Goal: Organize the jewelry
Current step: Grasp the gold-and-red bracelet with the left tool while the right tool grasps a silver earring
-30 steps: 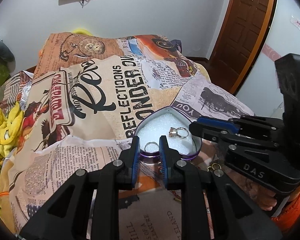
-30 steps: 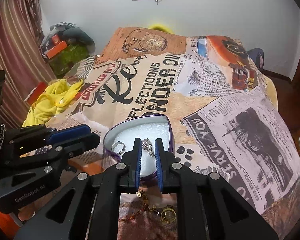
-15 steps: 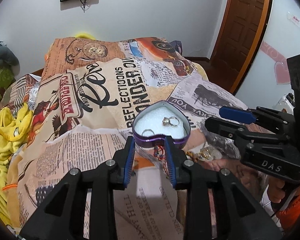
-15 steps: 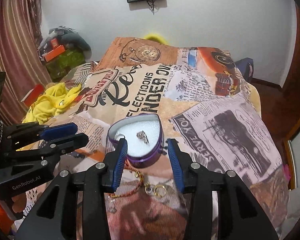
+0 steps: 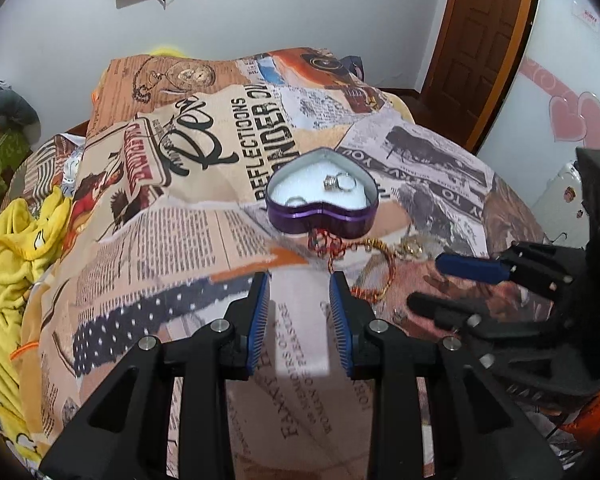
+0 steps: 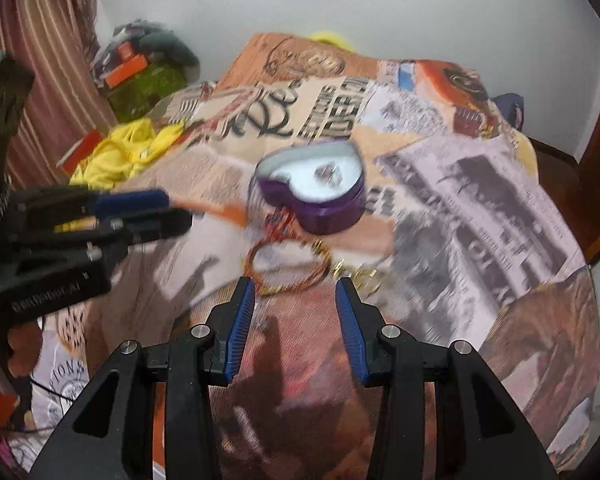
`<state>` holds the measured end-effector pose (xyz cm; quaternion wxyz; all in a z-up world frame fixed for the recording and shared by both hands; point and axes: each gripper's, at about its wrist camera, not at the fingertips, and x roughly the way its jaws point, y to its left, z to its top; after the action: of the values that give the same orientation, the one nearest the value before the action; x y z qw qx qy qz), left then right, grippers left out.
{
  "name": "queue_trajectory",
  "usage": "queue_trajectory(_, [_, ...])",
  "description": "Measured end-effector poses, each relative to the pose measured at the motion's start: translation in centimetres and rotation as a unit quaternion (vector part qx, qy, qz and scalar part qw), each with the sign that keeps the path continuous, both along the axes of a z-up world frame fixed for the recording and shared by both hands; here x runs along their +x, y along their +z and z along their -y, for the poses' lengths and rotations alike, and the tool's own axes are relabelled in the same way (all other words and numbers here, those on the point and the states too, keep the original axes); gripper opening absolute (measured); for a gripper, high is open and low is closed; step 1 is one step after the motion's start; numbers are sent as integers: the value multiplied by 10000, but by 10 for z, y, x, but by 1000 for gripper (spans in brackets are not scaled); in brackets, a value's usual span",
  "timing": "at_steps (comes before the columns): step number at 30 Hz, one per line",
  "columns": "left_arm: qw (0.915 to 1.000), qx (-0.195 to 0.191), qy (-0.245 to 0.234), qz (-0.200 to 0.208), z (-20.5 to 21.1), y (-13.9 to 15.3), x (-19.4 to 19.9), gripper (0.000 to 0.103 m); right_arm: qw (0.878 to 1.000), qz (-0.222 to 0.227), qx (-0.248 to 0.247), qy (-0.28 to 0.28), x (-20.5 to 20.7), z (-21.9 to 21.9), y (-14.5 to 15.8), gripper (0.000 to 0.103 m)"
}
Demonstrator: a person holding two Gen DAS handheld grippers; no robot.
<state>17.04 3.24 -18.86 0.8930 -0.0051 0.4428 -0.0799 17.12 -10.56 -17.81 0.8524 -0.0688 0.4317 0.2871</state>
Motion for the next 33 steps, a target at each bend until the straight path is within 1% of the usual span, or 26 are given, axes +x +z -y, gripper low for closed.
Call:
queue_trajectory(4, [9999, -53, 7, -89, -2, -5, -7, 35, 9998, -163, 3, 113, -7, -5, -11, 36])
queue_trajectory(6, [9999, -70, -3, -144, -1, -7, -8, 35, 9996, -231, -17, 166, -7, -8, -15, 27])
queue_trajectory(7, [9998, -71, -8, -176, -1, -9, -10, 35, 9995, -260, -20, 189, -7, -9, -16, 25])
queue_trajectory(9, [9997, -80, -17, -212, 0, -11, -11, 35, 9991, -333, 0, 275, -7, -11, -19, 17])
queue_trajectory(11, [9997, -102, -26, -238, 1, -12, -11, 36, 9989, -330, -6, 318, -9, -12, -21, 10])
queue_trajectory(15, [9995, -122, -67, -275, 5, -14, -10, 36, 9991, -281, 50, 325, -11, -11, -21, 9])
queue_trajectory(19, [9993, -129, -156, -318, 13, -16, -5, 36, 9995, -200, 141, 211, -10, -1, -15, 9])
queue_trajectory(27, [9980, -79, -518, -351, 43, -20, 7, 36, 9993, 82, 202, -296, 4, 34, 2, 9])
queue_trajectory(33, [9958, -85, -833, -371, 65, -25, 22, 36, 9974, 85, 280, -661, 17, 59, 5, 9])
